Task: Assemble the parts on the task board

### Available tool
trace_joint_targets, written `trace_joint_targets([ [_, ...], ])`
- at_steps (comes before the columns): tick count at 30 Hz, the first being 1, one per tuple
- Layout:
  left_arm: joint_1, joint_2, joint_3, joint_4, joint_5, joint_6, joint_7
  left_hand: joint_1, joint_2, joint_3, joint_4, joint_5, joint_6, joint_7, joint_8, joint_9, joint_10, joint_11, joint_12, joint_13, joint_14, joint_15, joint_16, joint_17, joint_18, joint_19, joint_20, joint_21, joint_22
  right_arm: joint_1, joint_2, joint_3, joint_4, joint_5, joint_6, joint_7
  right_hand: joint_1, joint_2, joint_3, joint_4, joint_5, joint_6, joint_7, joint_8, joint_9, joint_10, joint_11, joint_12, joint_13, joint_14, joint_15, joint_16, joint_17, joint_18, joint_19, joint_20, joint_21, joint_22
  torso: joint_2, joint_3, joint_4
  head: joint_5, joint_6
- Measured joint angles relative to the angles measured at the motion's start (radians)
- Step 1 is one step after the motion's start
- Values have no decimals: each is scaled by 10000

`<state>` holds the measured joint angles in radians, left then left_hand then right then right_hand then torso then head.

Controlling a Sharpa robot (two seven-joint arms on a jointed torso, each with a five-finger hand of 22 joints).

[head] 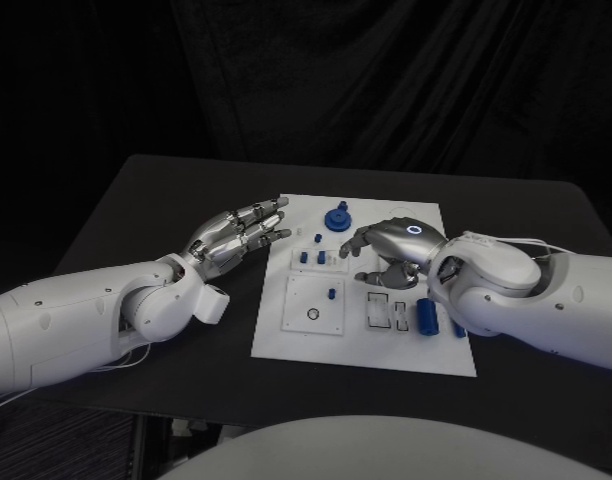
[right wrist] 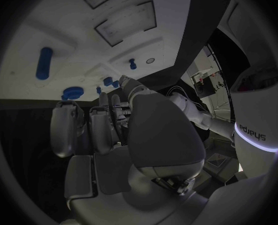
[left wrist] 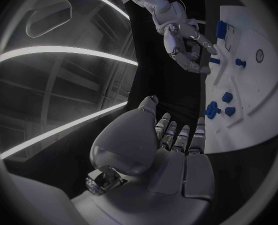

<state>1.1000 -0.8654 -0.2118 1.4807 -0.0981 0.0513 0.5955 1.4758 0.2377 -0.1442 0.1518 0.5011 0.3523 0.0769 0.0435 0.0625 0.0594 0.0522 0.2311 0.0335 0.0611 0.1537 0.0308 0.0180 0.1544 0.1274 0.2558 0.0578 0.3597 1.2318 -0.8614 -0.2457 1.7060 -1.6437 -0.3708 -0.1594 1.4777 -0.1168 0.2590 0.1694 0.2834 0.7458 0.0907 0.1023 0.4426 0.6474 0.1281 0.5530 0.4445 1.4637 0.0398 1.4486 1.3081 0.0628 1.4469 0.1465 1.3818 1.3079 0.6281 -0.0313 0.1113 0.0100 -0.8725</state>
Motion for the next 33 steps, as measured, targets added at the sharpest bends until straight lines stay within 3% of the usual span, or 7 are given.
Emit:
trace_joint_targets([
  [3, 0, -23, 0, 0, 0, -2, 1, -27, 27, 17, 18, 0, 0, 0, 0, 5, -14, 15, 0, 0, 0, 0, 0, 0, 0, 0, 0, 0, 0, 297, -419, 4, 160, 249, -89, -25, 70, -18, 173, 72, 301, 286, 59, 0, -197, 448, -1, -277, -463, 15, 15, 211, 0, -18, 131, 38, 288, 0, -3, -1, 6, -25, 0],
  [4, -1, -31, 0, 0, 0, -4, 4, -123, 55, 8, 101, 0, -22, -21, 0, 5, -36, 36, 0, 0, 0, 0, 0, 0, 1, 0, 0, 0, 0, 376, -574, 5, 190, 328, -126, -33, 70, -18, 202, 101, 301, 293, 53, 0, -246, 594, -11, -319, -558, 16, 15, 280, 0, -112, 131, 37, 386, 0, -3, -2, 7, -34, 0],
  [8, -2, -17, 0, -36, 0, -9, 28, -543, 143, -226, 682, 0, -217, -216, 0, -9, -74, 73, 0, 0, -23, 23, 0, 0, 0, 0, 0, 0, -60, 507, -1028, -5, 179, 519, -215, -68, 66, -23, 225, 294, 301, 326, 87, -96, -469, 942, -12, -612, -985, 16, 15, 350, -1, -166, 131, 37, 499, -1, 3, -12, 13, -90, 0],
  [11, -2, 7, 0, -53, 1, -11, 44, -562, 124, -301, 800, 0, -188, -260, 0, -14, -74, 73, 0, 0, -36, 36, 0, 0, 0, 0, 0, 0, -70, 514, -1210, -16, 96, 603, -240, -99, -99, -119, 132, 387, 87, 366, 47, -115, -577, 942, -13, -733, -1145, 15, 15, 350, -1, -166, 131, 37, 499, -1, 4, -19, 21, -119, 0],
  [23, -7, 29, 0, -104, 1, -11, 94, -562, 124, -304, 856, 0, -235, -306, 0, -14, -73, 73, 0, -1, -36, 36, 0, 1, 0, 0, 0, 0, -91, 195, -1314, -30, -486, 802, -323, -169, -601, -62, -575, 918, -1110, 525, -38, -211, -1044, 1382, -99, -768, -1519, 15, 15, 441, -2, -163, 131, 37, 578, -2, 23, -33, 9, -204, 0],
  [29, -20, 32, 0, -113, 1, -11, 100, -562, 124, -301, 858, 38, -235, -306, 0, -14, -73, 73, 0, -1, -36, 36, 0, 0, 0, 0, 0, 0, -102, 63, -1157, -25, -652, 833, -348, -132, -703, -40, -770, 1032, -1357, 564, 1, -211, -1140, 1560, -120, -768, -1618, 15, 15, 465, -3, -163, 131, 37, 634, -3, 29, -21, -15, -199, 0],
  [33, -21, 52, 0, -113, 1, -11, 101, -512, 173, -276, 883, 89, -235, -305, 0, -14, -73, 73, 0, -1, -36, 36, 0, 0, 0, 0, 0, 0, -111, -8, -1071, -27, -771, 845, -348, -108, -703, -40, -814, 1053, -1409, 638, 28, -211, -1209, 1810, -145, -768, -1679, 15, 15, 465, -3, -163, 168, 0, 634, -3, 28, -13, 13, -265, 0],
])
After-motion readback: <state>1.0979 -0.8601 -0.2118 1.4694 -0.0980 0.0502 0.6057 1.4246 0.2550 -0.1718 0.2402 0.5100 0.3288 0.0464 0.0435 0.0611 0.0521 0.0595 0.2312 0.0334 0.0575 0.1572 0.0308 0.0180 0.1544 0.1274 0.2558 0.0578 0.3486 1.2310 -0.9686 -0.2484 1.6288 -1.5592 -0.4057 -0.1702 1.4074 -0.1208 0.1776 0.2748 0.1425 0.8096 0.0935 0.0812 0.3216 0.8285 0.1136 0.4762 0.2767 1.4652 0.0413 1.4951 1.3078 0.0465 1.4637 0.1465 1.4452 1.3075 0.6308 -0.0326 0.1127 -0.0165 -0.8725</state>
